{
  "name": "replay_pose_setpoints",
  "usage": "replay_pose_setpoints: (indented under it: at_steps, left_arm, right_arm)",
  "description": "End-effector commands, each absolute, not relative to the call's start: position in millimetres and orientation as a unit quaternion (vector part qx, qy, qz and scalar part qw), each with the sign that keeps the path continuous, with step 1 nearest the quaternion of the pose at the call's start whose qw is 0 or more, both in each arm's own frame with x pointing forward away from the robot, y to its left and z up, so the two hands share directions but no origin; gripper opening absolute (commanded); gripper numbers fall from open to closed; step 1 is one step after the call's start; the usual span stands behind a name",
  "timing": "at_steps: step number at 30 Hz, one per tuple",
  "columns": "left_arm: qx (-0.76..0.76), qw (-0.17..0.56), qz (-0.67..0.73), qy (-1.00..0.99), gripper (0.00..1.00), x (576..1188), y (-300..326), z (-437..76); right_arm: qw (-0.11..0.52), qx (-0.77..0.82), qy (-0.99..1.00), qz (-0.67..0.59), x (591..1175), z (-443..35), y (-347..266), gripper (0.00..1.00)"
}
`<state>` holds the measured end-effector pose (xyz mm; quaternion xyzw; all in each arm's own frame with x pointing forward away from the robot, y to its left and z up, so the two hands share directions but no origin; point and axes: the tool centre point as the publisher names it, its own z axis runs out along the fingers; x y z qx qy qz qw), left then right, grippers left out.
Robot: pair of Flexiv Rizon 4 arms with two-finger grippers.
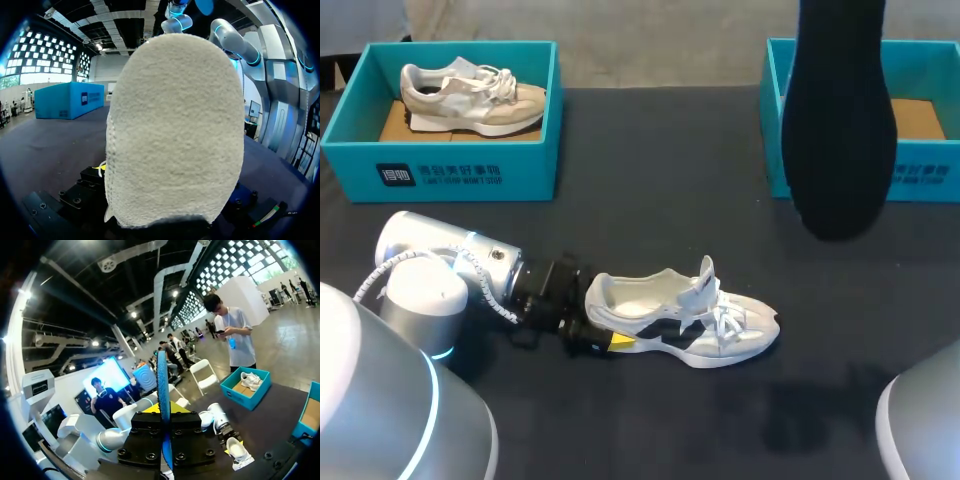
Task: Take the shoe out of the shoebox, open the shoe tongue, remove and reinsert the insole, then place the shoe into the shoebox
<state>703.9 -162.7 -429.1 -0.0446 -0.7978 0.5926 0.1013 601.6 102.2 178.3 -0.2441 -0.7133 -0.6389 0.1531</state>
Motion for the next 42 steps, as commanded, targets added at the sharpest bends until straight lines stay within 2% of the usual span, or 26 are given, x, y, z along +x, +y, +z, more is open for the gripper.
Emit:
replay_pose_setpoints:
  at_steps: [1, 42]
  left_arm:
    - [-0.044, 0.101, 0.592, -0.799, 0.0, 704, -164, -431]
    - [-0.044, 0.101, 0.592, -0.799, 0.0, 704, -164, -431]
  right_arm:
    - [0.157, -0.245, -0.706, -0.646, 597, 167, 99, 0.0]
    - [0.169, -0.268, -0.695, -0.645, 615, 179, 116, 0.0]
